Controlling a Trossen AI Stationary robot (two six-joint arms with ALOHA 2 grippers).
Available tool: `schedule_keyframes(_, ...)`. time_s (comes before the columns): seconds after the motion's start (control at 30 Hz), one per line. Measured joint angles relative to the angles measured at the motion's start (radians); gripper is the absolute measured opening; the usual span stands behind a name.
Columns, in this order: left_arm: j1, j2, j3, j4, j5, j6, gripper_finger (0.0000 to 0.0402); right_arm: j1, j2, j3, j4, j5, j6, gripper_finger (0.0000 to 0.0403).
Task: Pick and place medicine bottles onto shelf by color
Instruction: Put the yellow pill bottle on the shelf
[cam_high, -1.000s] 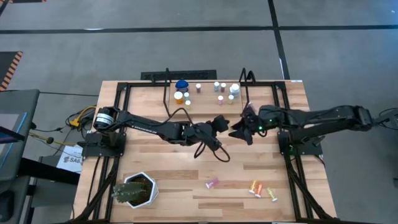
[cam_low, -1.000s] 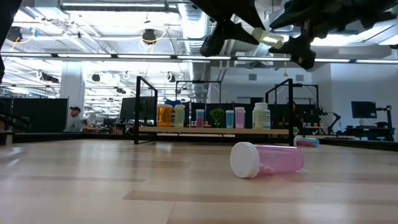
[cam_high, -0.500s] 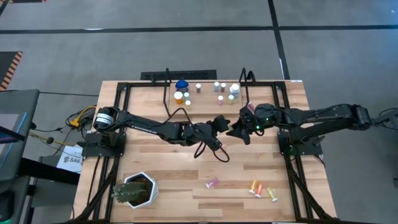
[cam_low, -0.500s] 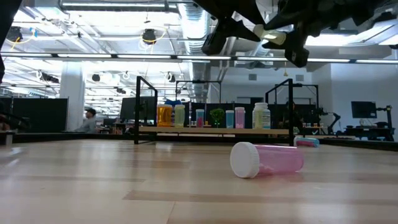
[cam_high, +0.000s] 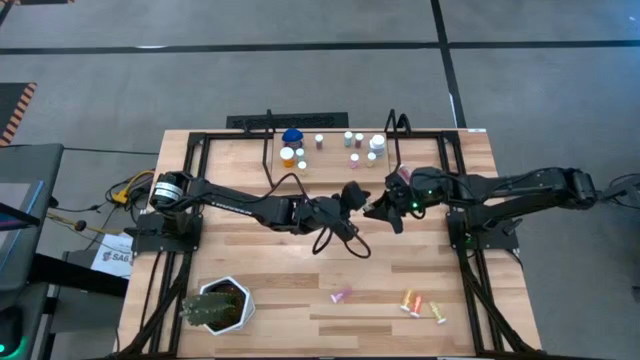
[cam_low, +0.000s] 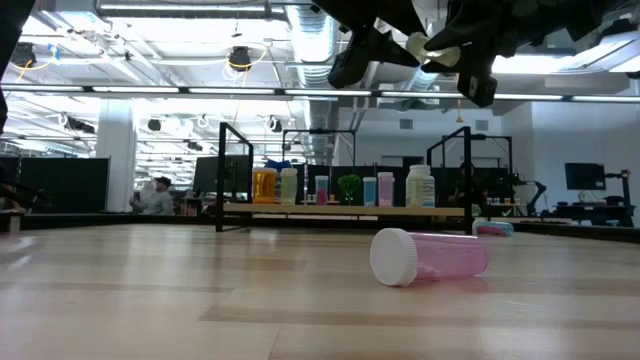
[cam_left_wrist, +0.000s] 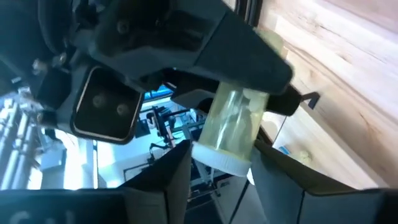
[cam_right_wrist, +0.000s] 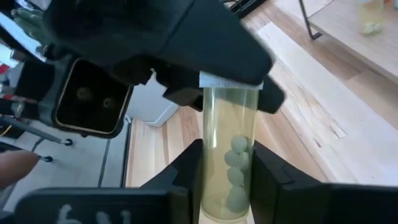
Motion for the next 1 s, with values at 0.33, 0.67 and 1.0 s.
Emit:
schedule_keyframes(0.33,0.002,0.000,0.000,0.057,-0.092,-0.183,0.0221,-0.083,-0.073,0.000,-0.093,0.000,-0.049,0.0103)
schedule_keyframes(0.67,0.061,0.000,0.000,-0.077,0.091,-0.798,0.0247,-0.217,-0.257,0.052,-0.400,0.065,-0.341,0.0107)
schedule_keyframes(1.0,0.156,0.001,0.000,-0.126,0.626,-1.458,0.0247,-0.102,-0.208,0.052,-0.518,0.077,-0.498,0.0107)
